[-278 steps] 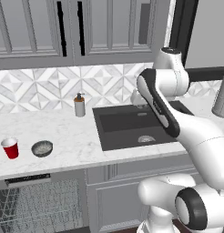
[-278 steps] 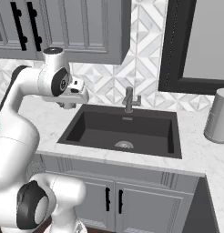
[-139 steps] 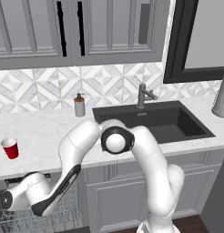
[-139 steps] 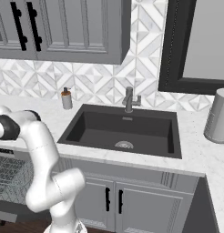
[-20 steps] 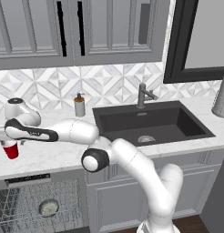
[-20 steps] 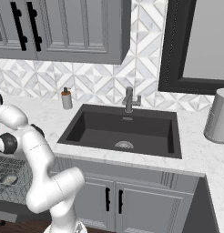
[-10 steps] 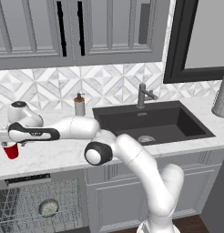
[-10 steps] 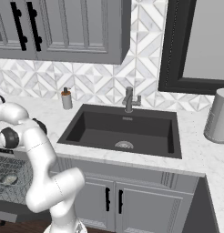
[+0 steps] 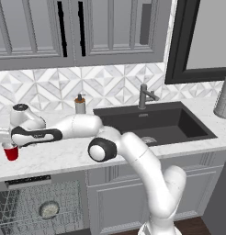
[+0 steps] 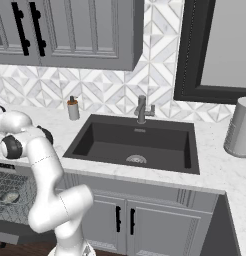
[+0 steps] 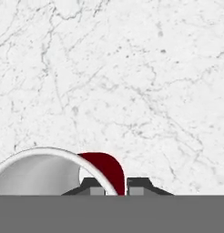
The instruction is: Pick up the cup and bowl from the counter, place them in the dishwasher, and close the dishwasher door.
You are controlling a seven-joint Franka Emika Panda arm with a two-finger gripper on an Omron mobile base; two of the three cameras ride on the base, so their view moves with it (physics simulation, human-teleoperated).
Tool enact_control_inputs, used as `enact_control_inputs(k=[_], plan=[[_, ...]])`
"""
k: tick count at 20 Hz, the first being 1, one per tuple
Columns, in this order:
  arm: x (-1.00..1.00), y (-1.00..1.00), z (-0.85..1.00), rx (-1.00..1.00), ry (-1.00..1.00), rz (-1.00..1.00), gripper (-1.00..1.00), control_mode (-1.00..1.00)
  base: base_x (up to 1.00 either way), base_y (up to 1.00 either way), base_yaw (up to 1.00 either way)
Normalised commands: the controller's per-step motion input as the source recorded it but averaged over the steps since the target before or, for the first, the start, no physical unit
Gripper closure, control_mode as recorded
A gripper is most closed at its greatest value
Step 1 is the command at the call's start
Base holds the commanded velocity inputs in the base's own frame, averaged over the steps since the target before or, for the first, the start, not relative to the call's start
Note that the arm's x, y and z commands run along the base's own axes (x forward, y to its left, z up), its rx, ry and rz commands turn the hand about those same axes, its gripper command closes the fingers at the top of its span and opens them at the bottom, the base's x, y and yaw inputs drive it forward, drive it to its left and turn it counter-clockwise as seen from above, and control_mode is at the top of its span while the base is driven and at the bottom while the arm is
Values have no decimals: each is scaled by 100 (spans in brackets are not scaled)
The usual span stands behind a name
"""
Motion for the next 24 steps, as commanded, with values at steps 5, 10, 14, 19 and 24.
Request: enact_control_inputs(k=[5, 10, 14, 19, 24], plan=[[-25, -15, 25, -34, 3, -21, 100, -100, 0, 0, 0], [-61, -14, 52, -39, 0, -23, 100, -100, 0, 0, 0], [-72, -44, 41, -34, 0, -17, 100, -100, 0, 0, 0], [-100, -96, 0, -12, -4, -12, 100, -100, 0, 0, 0], [-100, -100, -2, -6, -1, -14, 100, -100, 0, 0, 0]])
